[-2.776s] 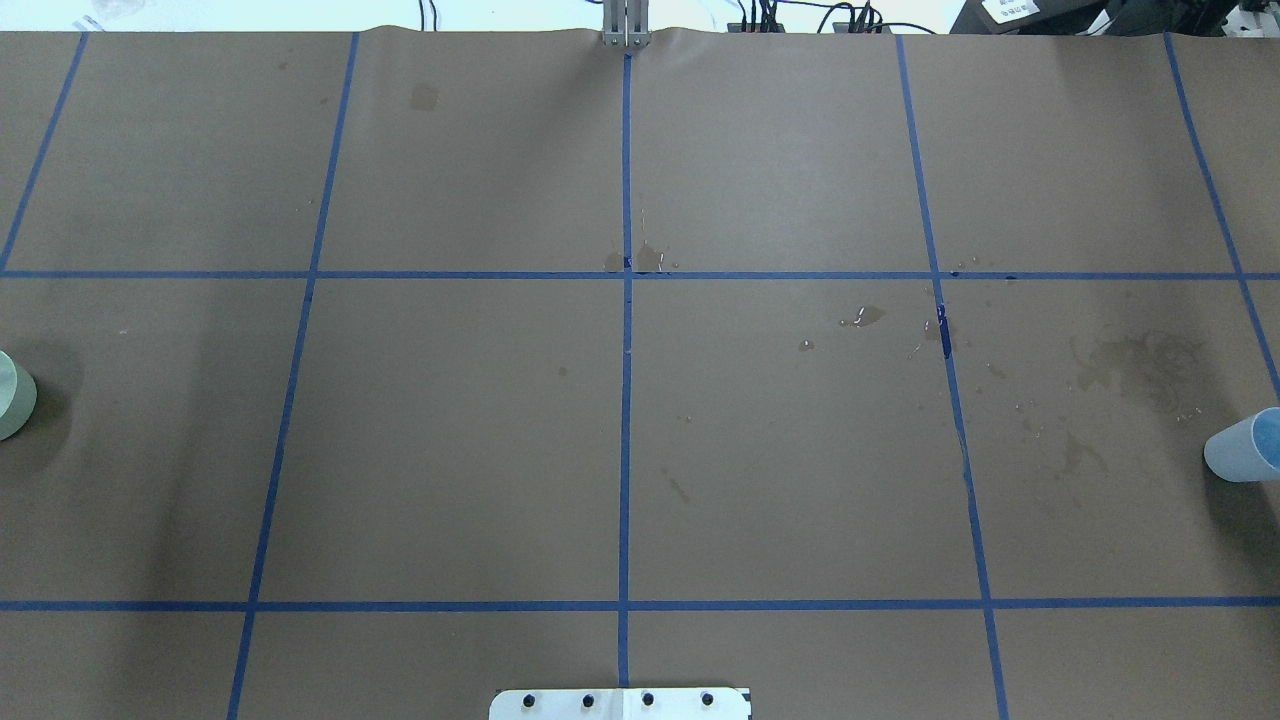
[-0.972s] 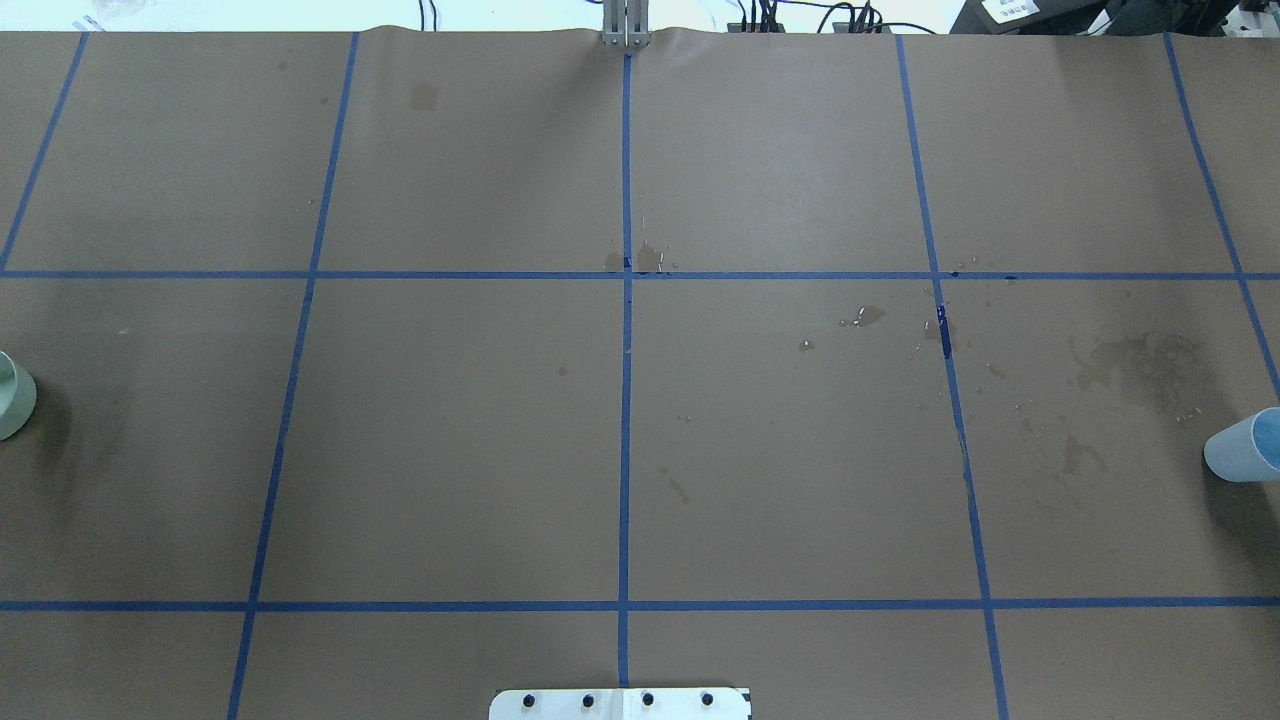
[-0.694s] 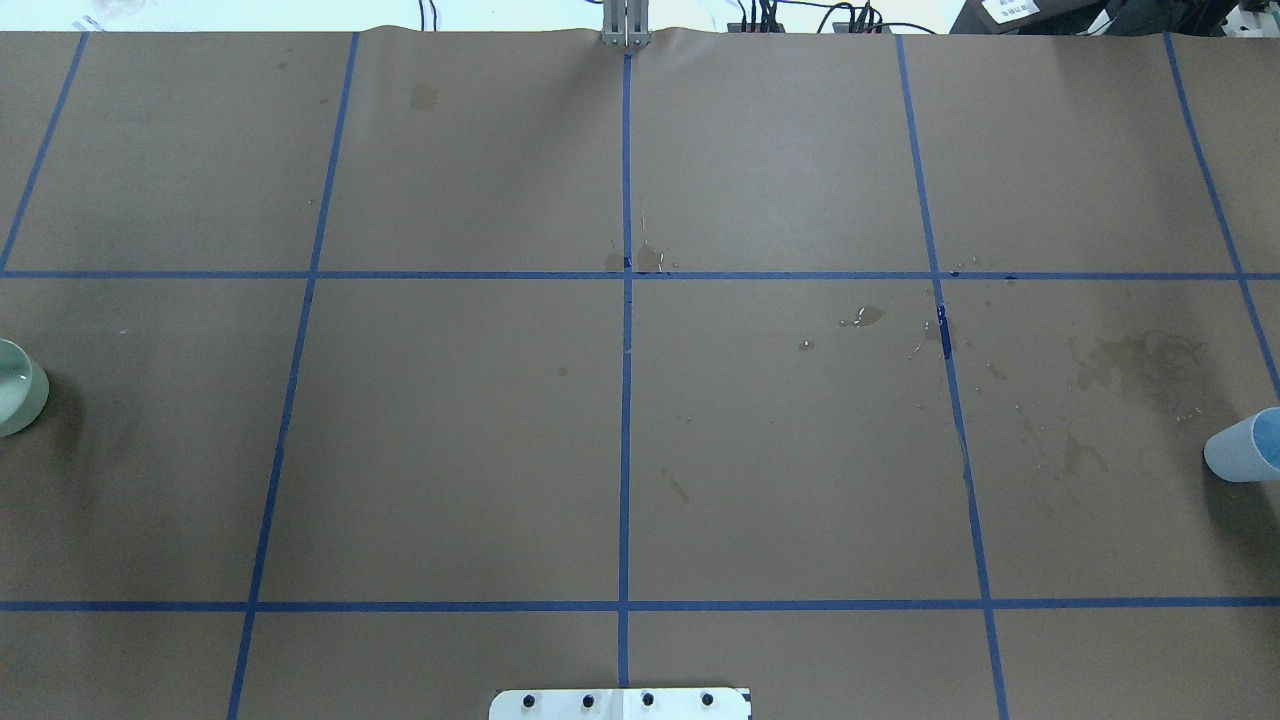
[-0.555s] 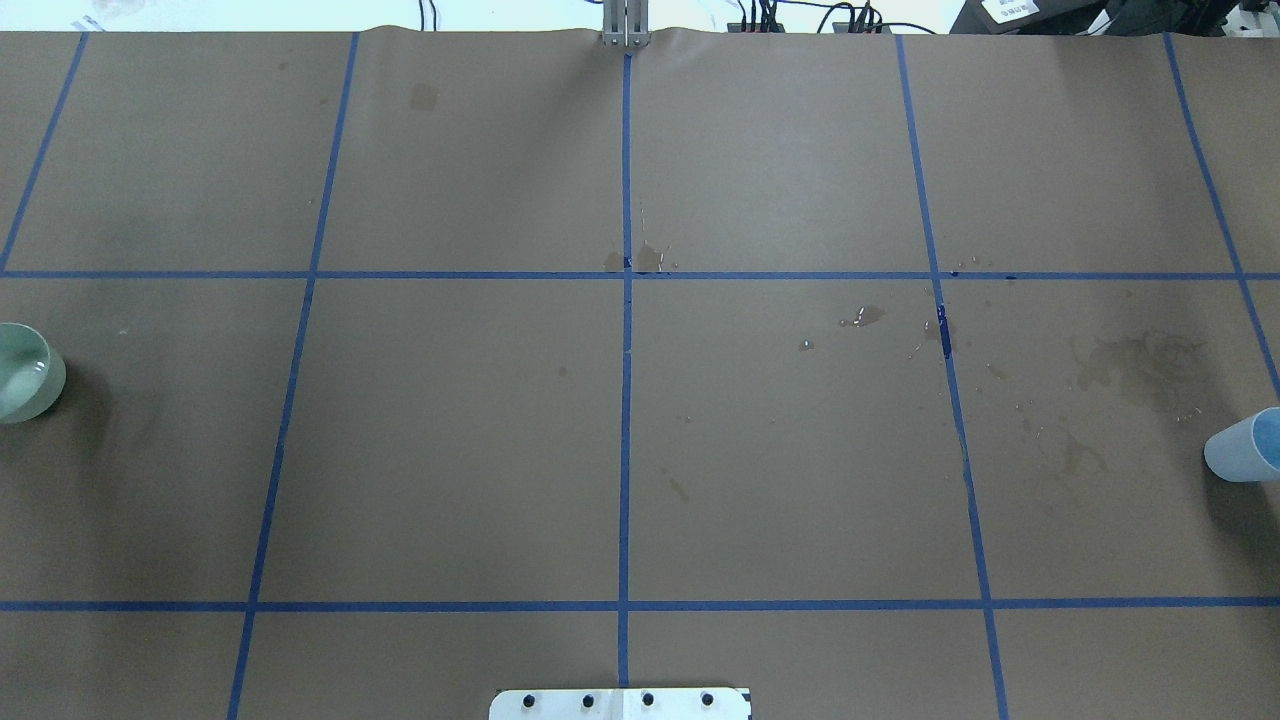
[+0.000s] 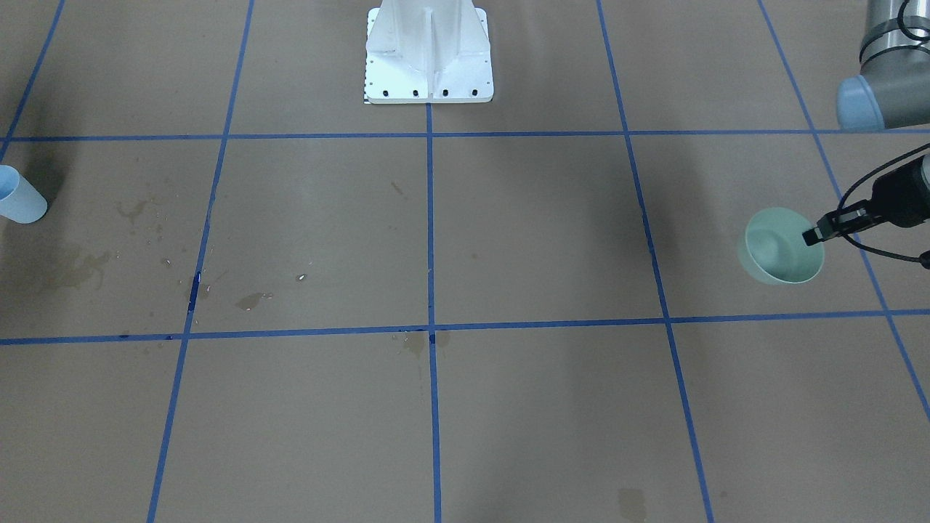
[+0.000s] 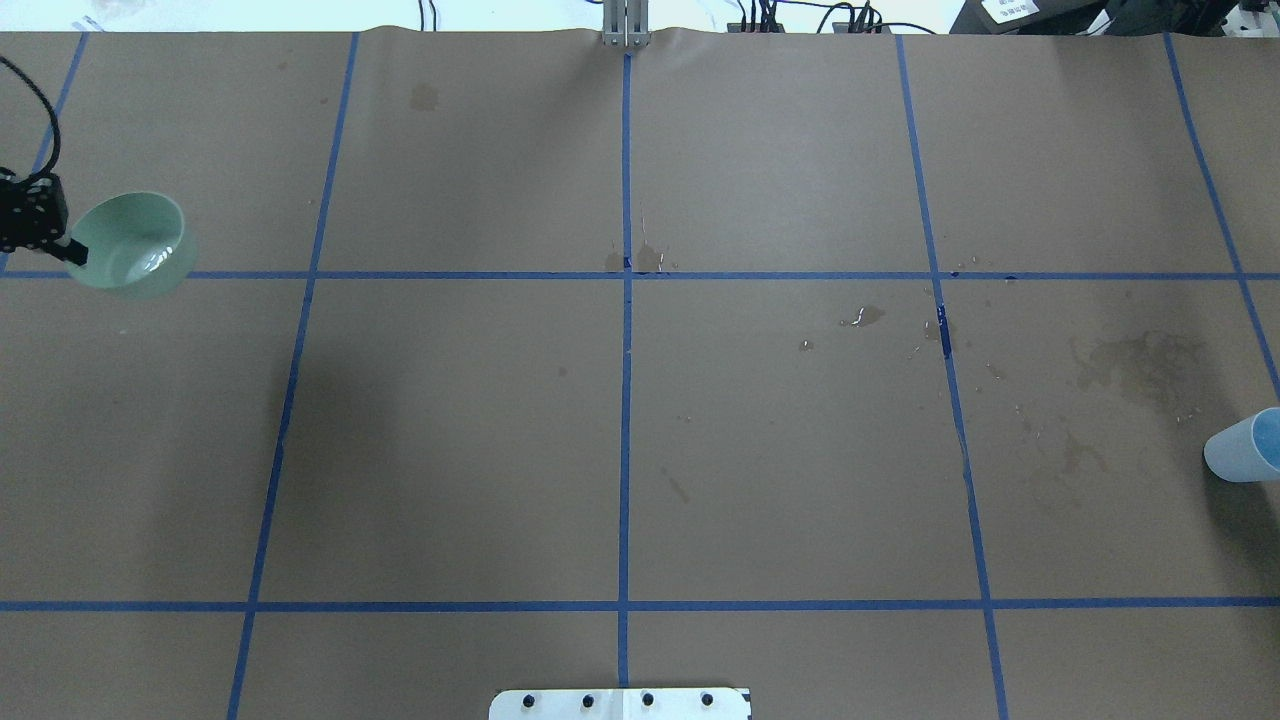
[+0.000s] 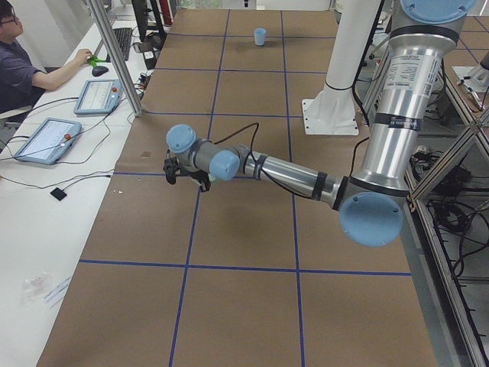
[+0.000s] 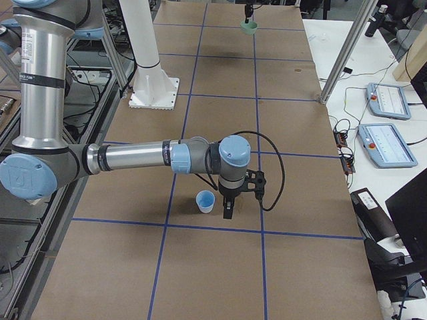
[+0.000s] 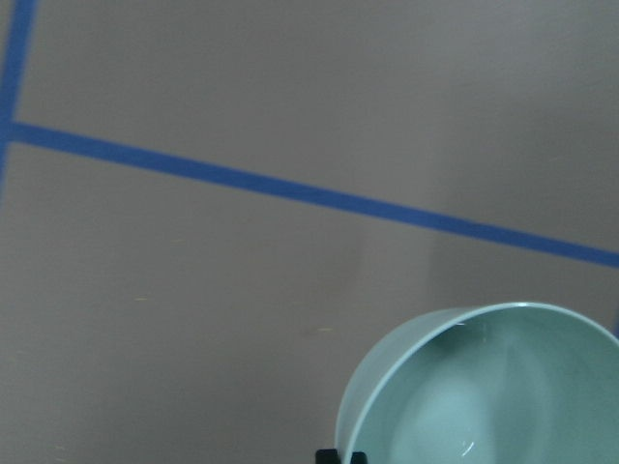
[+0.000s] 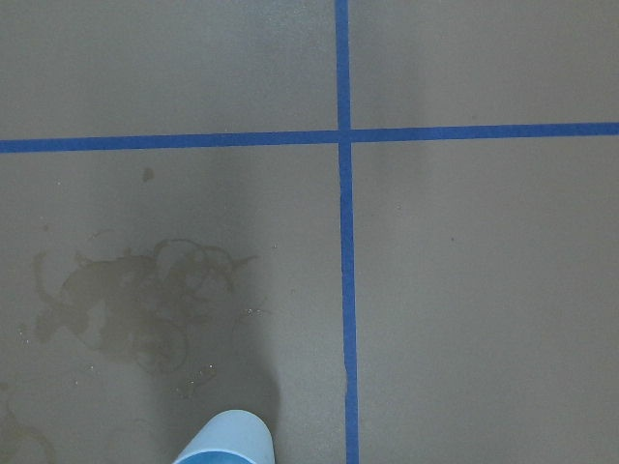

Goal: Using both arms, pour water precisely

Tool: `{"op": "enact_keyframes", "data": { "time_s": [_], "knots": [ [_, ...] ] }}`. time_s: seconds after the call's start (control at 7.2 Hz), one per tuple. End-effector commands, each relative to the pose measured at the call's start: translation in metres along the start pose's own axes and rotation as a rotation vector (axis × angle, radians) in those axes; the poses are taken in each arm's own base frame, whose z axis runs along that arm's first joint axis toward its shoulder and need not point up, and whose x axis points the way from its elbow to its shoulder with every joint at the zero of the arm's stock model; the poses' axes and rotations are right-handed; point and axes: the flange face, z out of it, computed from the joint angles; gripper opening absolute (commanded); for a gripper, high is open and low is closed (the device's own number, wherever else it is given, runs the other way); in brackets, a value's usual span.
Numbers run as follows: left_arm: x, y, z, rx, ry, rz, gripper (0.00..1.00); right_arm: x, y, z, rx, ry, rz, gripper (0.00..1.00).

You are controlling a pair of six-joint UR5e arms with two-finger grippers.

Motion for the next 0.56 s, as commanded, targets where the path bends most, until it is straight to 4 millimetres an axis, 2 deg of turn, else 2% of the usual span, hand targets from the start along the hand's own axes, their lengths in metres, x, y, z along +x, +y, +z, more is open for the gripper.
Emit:
{"op": "enact_keyframes", "data": {
  "time_s": [0.0, 0.14, 0.28, 0.42],
  "knots": [
    [0.183, 0.056, 0.027, -0.059, 0.005, -0.114, 0.00, 0.000, -0.001, 0.000, 0.000, 0.000, 0.000, 0.99],
    [0.246, 0.089, 0.062, -0.052, -0.025, -0.151, 0.00, -0.001, -0.001, -0.001, 0.000, 0.000, 0.000, 0.99],
    [0.288, 0.122, 0.107, -0.049, -0.064, -0.166, 0.00, 0.000, 0.000, 0.000, -0.001, 0.000, 0.001, 0.99],
    [0.314, 0.137, 0.141, -0.014, -0.079, -0.164, 0.00, 0.000, 0.001, 0.000, -0.002, 0.000, 0.002, 0.99]
  ]
}}
